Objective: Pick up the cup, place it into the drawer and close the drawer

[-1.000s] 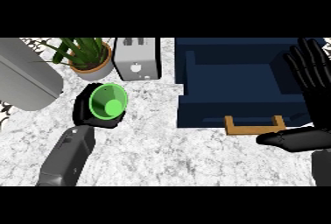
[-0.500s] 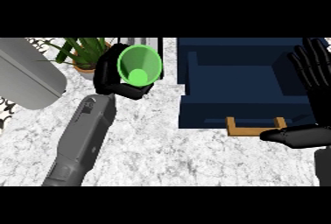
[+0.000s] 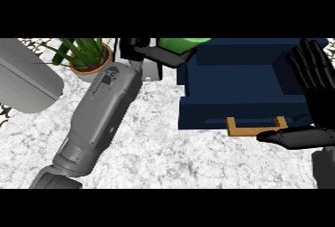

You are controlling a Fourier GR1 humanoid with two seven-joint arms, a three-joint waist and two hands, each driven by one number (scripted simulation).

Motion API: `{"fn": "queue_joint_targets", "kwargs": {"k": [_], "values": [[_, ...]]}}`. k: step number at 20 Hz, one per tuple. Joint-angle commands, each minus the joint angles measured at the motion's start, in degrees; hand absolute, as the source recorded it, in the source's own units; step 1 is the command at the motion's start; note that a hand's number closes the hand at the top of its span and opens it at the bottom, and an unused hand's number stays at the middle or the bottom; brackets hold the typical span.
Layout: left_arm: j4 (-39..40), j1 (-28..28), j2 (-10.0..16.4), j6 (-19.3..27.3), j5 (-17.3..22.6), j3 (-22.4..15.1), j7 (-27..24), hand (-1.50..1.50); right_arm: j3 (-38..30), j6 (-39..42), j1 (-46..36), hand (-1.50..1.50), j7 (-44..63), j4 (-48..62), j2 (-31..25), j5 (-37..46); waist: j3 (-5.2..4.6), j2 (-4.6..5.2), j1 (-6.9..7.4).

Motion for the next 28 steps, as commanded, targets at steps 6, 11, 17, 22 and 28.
{"fn": "queue_joint_targets", "kwargs": {"k": [6, 11, 17, 22, 28], "values": [[16.28, -14.25, -0.15, 10.06, 3.59, -6.15, 8.88, 1.50, -0.33, 1.11, -1.71, -1.50, 1.33, -0.75, -0.41, -2.33, 0.03, 0.65, -2.60], [24.58, -17.43, -0.15, 12.58, 6.63, -11.19, 9.50, 1.50, 1.16, 1.38, -3.42, -1.50, 0.23, 0.73, 0.19, -1.50, 0.08, 1.35, -4.86], [28.74, -16.81, -0.15, 5.51, 8.29, -17.67, 12.71, 1.50, 1.48, 1.61, -5.76, -1.50, 0.33, 1.21, -0.09, -1.49, 0.09, 1.85, -7.28], [30.14, -15.66, -0.15, 7.28, 8.63, -21.92, 12.47, 1.50, 4.12, 2.09, -7.08, -1.50, 0.60, 1.52, 1.16, -1.10, 0.12, 2.70, -10.30], [26.68, -11.08, -0.15, 6.54, 15.03, -21.08, 6.55, -1.50, 5.63, 5.39, -10.31, -1.50, 1.86, 1.52, 1.87, -5.77, -0.01, 3.01, -11.37]]}}
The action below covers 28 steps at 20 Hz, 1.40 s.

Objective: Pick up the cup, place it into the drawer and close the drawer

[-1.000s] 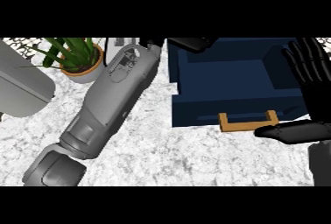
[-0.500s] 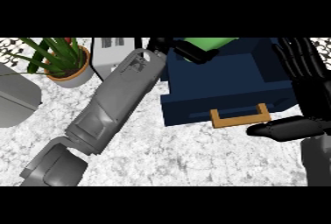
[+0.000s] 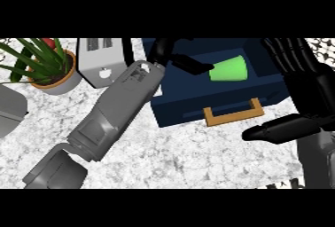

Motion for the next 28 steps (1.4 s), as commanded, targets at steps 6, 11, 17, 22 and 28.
{"fn": "queue_joint_targets", "kwargs": {"k": [6, 11, 17, 22, 28], "values": [[-5.32, 1.29, 0.00, -2.61, 10.48, 2.67, -7.37, -1.50, 7.59, 13.09, -0.77, 1.50, 0.80, -0.40, 0.72, -10.48, -0.06, 0.05, -1.06], [-5.72, 0.74, 0.00, 1.54, 14.59, 4.07, -10.65, -1.50, 12.82, 21.74, 1.75, 1.50, 5.68, 0.28, -6.48, -8.38, -0.10, -1.05, 1.60], [-4.10, 0.54, 0.00, 2.86, 16.26, 3.88, -13.55, -1.50, 16.69, 21.42, 7.24, -1.50, 6.74, -1.34, -10.58, 4.50, -0.04, -1.82, 5.75], [-4.07, 2.48, -0.01, 1.49, 18.59, 5.10, -15.86, -1.50, 18.79, 16.47, 8.95, -1.50, 0.81, 0.42, -12.57, 20.40, -0.01, -1.92, 8.10], [-8.38, 7.50, 0.00, 0.57, 19.45, 3.70, -17.45, -1.50, 23.75, 9.97, 3.72, -1.50, -5.63, 20.78, -8.38, 31.31, -0.03, -2.32, 11.68]]}}
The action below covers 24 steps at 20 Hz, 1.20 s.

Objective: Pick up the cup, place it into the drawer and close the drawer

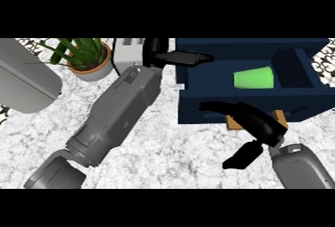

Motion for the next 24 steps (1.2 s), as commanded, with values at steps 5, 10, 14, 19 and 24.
{"fn": "queue_joint_targets", "kwargs": {"k": [5, 10, 14, 19, 24], "values": [[-4.71, 5.33, 1.49, -1.94, 0.40, 1.16, -1.20, -1.50, 6.40, -9.94, -5.80, 1.50, -10.55, 27.40, 5.11, 15.04, 0.07, 0.01, 4.24], [-9.01, 12.24, 5.45, -6.82, 0.23, 0.71, -2.17, -1.50, -0.59, -12.67, -15.85, 1.50, -18.11, 44.63, 4.96, 13.79, 0.12, 0.31, 6.14], [-13.02, 14.71, 6.59, -8.06, 0.97, 0.27, 0.62, -1.50, -5.78, -15.03, -21.48, 1.50, -24.19, 52.13, 3.13, 11.98, 0.19, 0.34, 7.86], [-15.14, 16.75, 10.02, -10.97, 1.56, 0.68, 2.20, -1.50, -11.65, -17.27, -29.27, 1.50, -27.31, 59.42, 0.83, 9.77, 0.24, 1.14, 9.14], [-17.48, 18.12, 10.10, -11.36, 1.35, -0.18, 2.99, -1.50, -16.04, -18.56, -34.92, 1.50, -25.00, 63.28, -2.26, 7.82, 0.28, 1.54, 11.06]]}}
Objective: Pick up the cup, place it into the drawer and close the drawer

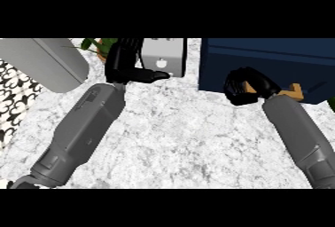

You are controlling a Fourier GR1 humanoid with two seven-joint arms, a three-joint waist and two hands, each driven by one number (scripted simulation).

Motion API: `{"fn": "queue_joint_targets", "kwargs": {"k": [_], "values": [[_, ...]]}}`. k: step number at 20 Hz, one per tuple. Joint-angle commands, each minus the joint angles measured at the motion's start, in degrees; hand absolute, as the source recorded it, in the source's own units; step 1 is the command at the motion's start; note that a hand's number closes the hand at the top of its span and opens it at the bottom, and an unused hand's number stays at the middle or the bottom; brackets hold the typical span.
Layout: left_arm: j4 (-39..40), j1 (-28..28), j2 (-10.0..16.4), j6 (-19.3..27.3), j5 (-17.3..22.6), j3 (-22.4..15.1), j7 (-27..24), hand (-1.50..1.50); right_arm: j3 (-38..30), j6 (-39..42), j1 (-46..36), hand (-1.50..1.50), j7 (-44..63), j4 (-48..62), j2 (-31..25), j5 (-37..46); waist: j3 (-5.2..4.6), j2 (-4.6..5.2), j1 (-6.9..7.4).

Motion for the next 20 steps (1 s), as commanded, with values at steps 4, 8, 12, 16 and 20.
{"fn": "queue_joint_targets", "kwargs": {"k": [4, 8, 12, 16, 20], "values": [[-2.28, 1.09, 4.00, -3.38, 0.11, -0.12, 2.09, -1.50, -6.24, -2.02, -9.22, 1.50, 2.94, 4.87, -5.13, -2.41, -0.28, 1.08, 2.81], [-3.28, 3.07, 2.88, -3.89, 0.40, -0.43, 1.20, -1.50, -7.25, 0.01, -9.65, 1.50, 2.96, 3.71, -7.61, -3.76, -0.36, 1.14, 3.47], [-3.80, 3.66, 3.00, -4.83, 0.22, -0.88, 1.20, -1.50, -7.73, 2.26, -10.01, 1.50, 3.23, 2.46, -8.46, -5.07, -0.41, 1.27, 4.00], [-4.26, 3.69, 2.84, -5.36, 0.65, -0.89, 1.99, -1.50, -8.41, 4.35, -9.88, 1.50, 3.67, 1.05, -9.12, -6.62, -0.43, 1.32, 4.36], [-4.76, 5.53, 3.66, -6.69, 0.81, -0.96, 1.73, -1.50, -8.95, 5.78, -7.86, 1.50, 3.01, 0.38, -10.12, -7.70, -0.37, 1.41, 4.82]]}}
